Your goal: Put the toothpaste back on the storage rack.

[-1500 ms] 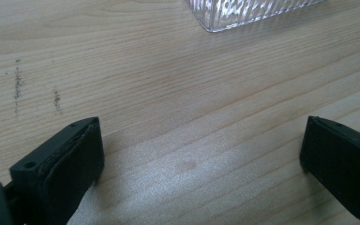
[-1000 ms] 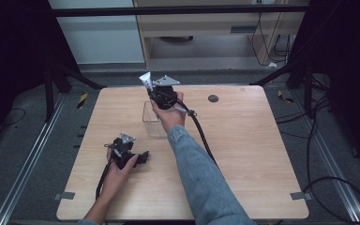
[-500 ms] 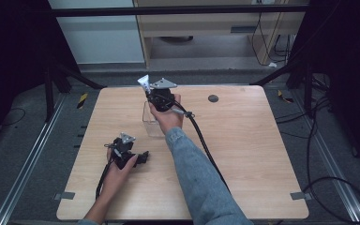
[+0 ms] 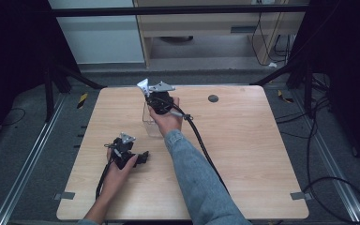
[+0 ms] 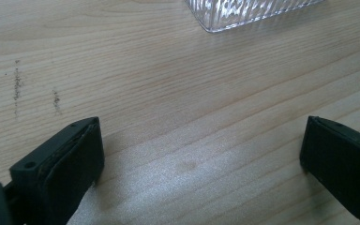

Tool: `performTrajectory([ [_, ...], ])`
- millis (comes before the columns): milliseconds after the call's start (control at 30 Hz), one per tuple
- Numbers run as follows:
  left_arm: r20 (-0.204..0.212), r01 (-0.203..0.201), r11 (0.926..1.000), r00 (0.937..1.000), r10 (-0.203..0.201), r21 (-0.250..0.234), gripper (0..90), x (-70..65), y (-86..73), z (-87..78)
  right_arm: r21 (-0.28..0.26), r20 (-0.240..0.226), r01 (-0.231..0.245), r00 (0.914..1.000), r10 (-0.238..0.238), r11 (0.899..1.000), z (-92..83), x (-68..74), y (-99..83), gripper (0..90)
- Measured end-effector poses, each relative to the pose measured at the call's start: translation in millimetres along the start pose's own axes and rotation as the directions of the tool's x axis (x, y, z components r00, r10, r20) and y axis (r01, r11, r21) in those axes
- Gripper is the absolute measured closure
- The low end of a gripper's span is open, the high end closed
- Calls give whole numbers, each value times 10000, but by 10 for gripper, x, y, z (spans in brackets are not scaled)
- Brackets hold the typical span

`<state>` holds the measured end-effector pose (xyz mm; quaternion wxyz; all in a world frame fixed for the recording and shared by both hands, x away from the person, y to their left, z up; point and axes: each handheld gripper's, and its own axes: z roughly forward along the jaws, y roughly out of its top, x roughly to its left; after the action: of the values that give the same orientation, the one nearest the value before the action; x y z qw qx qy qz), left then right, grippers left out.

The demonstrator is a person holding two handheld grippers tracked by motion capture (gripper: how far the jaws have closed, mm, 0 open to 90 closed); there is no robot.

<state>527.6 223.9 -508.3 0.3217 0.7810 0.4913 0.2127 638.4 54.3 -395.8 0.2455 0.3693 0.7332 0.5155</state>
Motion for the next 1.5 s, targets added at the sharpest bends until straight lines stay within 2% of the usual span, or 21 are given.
performTrajectory([
  [1500,19,-42,10000,10000,42,6,0,4,0,0,512,76,8,10000,-12,9987,27,25,-146,792],
])
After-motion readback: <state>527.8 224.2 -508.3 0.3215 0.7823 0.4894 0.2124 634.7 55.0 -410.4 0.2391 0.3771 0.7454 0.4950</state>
